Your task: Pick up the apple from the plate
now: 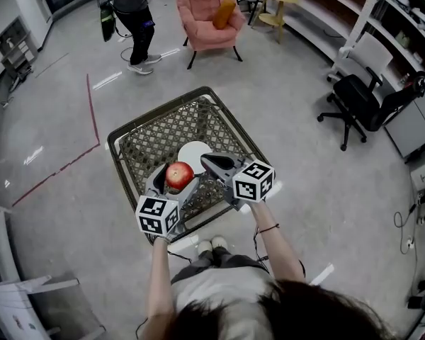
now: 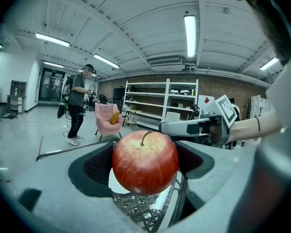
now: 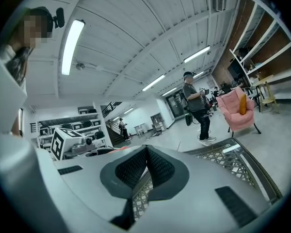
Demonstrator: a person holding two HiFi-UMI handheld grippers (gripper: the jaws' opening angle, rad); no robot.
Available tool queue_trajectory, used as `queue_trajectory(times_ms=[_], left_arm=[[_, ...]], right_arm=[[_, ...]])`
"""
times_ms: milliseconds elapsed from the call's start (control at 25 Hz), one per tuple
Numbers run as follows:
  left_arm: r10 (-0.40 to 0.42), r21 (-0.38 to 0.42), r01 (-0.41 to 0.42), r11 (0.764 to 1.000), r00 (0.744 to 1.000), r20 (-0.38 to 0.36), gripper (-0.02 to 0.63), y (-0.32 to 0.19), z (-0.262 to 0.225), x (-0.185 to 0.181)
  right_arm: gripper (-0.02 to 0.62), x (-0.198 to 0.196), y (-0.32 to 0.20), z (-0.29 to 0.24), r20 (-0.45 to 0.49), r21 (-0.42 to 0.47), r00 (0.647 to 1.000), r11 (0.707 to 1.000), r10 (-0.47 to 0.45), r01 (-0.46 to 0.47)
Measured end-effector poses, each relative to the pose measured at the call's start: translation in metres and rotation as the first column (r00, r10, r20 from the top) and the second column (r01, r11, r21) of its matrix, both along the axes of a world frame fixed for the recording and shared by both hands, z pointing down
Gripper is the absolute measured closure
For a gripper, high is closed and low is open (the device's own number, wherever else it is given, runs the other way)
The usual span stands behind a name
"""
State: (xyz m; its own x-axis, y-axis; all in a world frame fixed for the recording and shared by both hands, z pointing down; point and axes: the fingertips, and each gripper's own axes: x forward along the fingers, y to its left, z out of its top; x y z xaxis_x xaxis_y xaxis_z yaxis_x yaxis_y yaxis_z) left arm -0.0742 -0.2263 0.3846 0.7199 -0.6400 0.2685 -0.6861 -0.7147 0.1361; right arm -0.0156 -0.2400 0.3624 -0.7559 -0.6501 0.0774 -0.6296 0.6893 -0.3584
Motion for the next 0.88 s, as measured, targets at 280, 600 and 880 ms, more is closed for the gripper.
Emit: queue_trajectory(times_ms=[280,600,880], left_arm=[[0.034,0.006,-0.034,0.999,0.999,0.001,0.204,0.012,-0.010,-0.001],[0.046,0.006,-0.046,0.999,0.999,-0.014,0.204,0.025,-0.015,-0.005],[0.052,0.003,-0.051,0.999,0.998,-0.023,0.203,0.028,-0.014,-0.007]], right_arm=[[0.586,-0.007,0.011,-0.008,0.007,0.011,1.000,1.000,-0.015,0.015],[0.586,-0.010,0.020,-0.018,0.033,0.033,0.999,0.999,-0.010,0.009],[0.586,-0.016,0.022,-0.019,0.028,0.046,1.000,0.999,-0.012,0.011]])
